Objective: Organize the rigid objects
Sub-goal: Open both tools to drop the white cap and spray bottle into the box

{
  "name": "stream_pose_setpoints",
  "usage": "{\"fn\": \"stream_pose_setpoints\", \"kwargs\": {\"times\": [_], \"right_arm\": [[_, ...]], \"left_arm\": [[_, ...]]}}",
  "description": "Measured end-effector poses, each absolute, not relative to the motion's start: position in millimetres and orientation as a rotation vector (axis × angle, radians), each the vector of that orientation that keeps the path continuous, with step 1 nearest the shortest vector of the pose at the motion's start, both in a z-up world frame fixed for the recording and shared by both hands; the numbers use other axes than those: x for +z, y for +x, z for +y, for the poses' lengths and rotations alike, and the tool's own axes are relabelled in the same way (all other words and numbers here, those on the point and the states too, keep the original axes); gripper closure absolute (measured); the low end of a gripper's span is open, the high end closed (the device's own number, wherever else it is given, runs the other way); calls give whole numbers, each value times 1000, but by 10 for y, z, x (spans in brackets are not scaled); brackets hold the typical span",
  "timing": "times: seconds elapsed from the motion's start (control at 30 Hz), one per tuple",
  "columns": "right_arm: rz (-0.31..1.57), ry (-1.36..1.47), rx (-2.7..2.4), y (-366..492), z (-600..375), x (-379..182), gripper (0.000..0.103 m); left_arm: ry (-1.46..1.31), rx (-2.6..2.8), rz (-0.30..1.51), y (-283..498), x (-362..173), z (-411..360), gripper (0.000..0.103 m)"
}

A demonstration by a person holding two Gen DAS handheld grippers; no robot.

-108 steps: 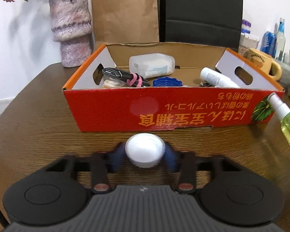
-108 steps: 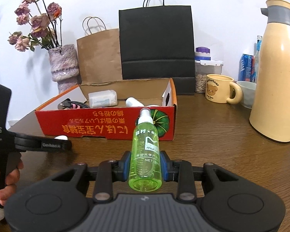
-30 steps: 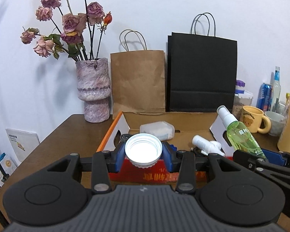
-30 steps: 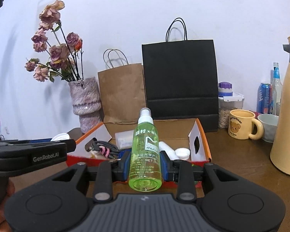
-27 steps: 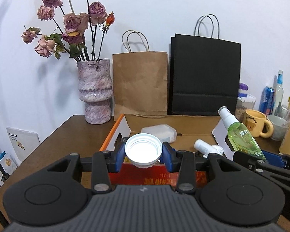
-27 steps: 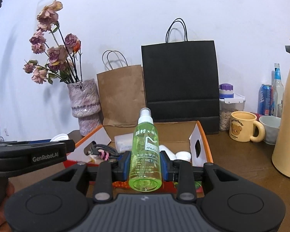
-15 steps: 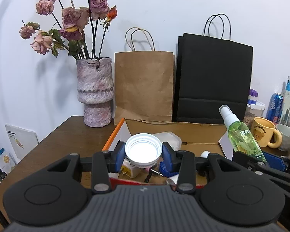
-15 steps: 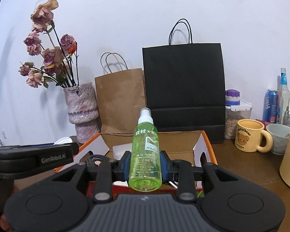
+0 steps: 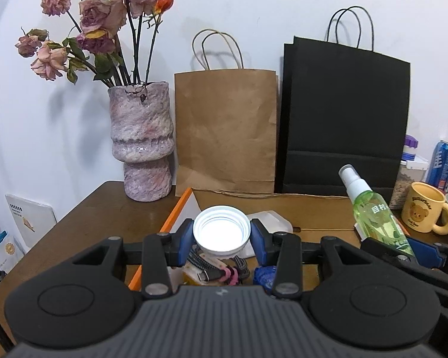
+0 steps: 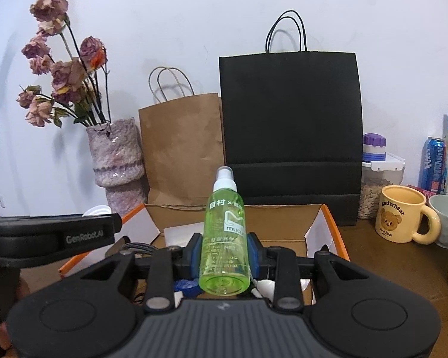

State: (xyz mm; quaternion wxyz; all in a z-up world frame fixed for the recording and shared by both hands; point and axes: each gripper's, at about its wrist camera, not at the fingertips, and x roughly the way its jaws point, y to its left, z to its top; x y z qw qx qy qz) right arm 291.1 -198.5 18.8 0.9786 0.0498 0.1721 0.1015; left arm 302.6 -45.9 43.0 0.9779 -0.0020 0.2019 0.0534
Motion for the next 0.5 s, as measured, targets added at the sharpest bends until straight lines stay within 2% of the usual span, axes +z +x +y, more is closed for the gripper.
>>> {"fn": "stream_pose_setpoints", "kwargs": {"times": [0.5], "right_arm": [[383, 73, 202, 3361, -1988, 79, 73]], "left_arm": [[45, 130, 439, 3480, 285, -414, 62]]}}
